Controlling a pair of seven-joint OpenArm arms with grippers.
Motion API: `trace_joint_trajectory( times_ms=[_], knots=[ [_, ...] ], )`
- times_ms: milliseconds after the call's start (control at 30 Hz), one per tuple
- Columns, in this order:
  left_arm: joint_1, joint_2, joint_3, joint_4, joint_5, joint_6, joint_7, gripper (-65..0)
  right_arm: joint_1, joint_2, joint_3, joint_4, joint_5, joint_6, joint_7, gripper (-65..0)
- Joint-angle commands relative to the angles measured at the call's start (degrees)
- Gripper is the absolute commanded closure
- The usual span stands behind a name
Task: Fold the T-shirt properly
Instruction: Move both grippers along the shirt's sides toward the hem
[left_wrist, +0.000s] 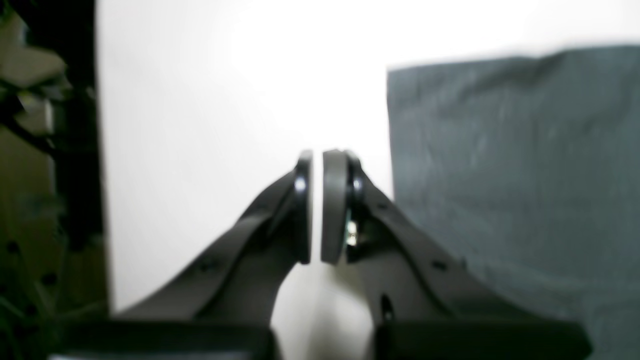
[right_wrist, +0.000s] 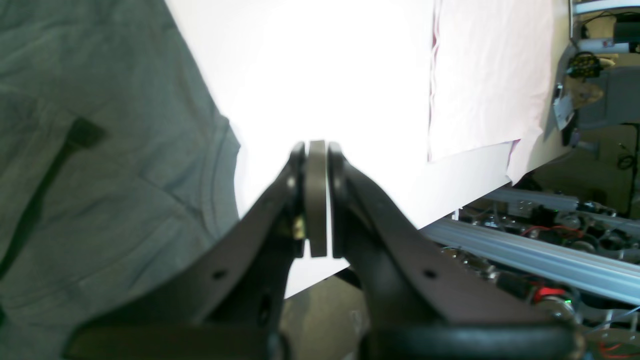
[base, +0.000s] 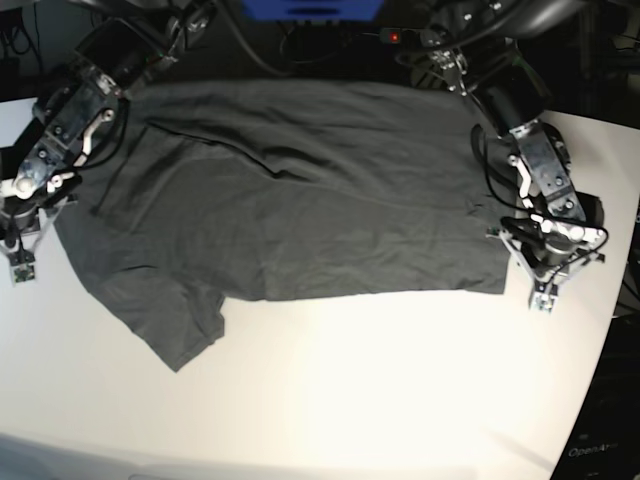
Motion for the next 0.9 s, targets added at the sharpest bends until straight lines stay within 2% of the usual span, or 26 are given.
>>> trace_joint_trajectory(
  times_ms=[0, 167, 433, 600, 867],
  knots=[
    [-1.7, -0.4, 0.2, 1.2, -0.4, 0.3, -1.5, -4.1, 0.5, 1.5, -1.0, 0.8, 0.1, -0.4, 0.8, -0.4],
    [-1.7, 0.2, 0.2, 1.3, -0.8, 0.3, -1.5, -4.1, -0.4, 4.0, -6.3, -3.5, 0.1, -0.4, 0.8, -0.4],
    [-2.1, 0.9, 0.3, 1.3, -0.8, 0.3, -1.6, -3.9, 3.5, 4.6, -6.6, -9.6, 0.1, -0.4, 0.8, -0.6],
    [-2.2, 0.9, 0.4, 1.3, -0.7, 0.3, -1.9, -3.9, 4.3, 5.8, -8.4, -10.0, 0.1, -0.4, 0.7, -0.6],
    [-2.3, 0.9, 0.4, 1.3, -0.4, 0.3, -2.0, -4.1, 4.3, 5.6, -9.7, -10.0, 0.0, -0.4, 0.7, -0.9]
  ],
)
